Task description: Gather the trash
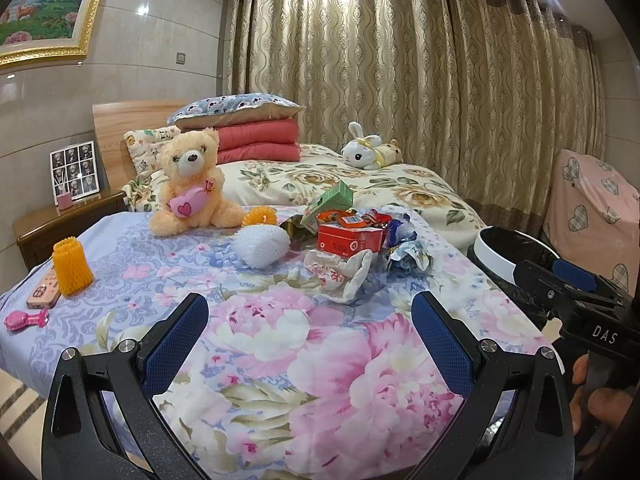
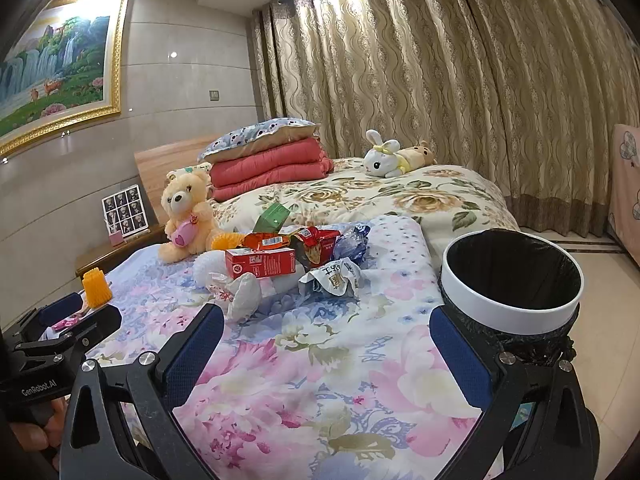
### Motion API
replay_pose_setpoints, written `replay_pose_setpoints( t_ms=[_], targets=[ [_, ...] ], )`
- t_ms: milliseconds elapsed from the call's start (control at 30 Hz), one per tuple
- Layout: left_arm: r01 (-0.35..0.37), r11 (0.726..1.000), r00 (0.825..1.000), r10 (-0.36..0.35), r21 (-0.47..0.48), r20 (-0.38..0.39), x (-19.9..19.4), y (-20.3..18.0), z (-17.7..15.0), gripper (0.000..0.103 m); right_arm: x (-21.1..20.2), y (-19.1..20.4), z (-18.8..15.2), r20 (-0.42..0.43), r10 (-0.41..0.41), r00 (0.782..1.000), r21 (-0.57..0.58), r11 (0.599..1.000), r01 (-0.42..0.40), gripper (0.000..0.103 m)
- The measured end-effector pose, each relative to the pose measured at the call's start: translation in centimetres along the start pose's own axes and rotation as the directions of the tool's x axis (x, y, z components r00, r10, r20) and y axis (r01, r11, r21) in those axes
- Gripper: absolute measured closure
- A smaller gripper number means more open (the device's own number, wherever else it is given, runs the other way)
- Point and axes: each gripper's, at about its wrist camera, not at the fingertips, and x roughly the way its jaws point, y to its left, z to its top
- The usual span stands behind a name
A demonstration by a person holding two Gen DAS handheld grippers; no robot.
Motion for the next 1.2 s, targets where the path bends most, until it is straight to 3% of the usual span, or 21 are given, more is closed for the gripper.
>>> replay_pose_setpoints(
  t_ms=[633, 1200],
  targets=[
    [0.005, 1.0, 1.0, -0.005, 0.0, -0.007, 0.1, -0.1, -0.3, 0.0, 0.1, 0.0, -0.2, -0.003, 0.002, 1.0, 0.004, 1.0, -0.002, 0.0],
    [0.028, 0.999, 0.993, -0.031, -0.027, -0.115, 4.0, 0.8, -0.6, 0.0, 2.9, -0.9, 0.0, -0.101, 0.015, 0.995, 0.032, 0.999, -0.012, 0.0]
  ],
)
